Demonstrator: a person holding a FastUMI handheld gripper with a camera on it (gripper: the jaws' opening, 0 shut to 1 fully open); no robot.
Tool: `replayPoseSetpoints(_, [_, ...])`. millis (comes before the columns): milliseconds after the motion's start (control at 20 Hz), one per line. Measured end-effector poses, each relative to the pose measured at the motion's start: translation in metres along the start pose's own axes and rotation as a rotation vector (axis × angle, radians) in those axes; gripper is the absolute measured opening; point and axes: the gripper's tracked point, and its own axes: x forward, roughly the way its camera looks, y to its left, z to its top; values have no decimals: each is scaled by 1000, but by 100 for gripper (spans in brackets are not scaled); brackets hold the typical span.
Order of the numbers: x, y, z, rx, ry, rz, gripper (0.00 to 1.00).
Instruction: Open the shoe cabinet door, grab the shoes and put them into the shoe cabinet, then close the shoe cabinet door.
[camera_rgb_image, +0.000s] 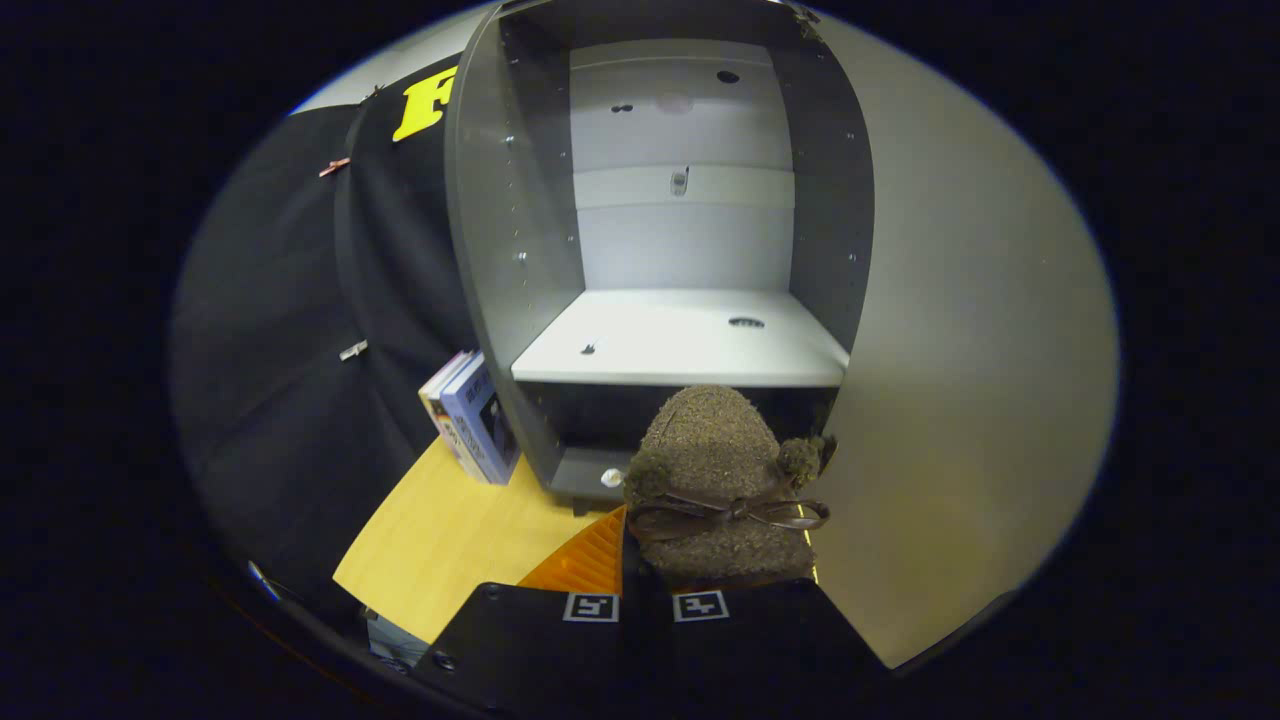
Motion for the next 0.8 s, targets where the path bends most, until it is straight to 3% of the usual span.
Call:
replayPoseSetpoints(400, [60,9,91,-5,-70,-57,5])
replayPoseSetpoints(800, [157,-2,148,28,-69,-99,5])
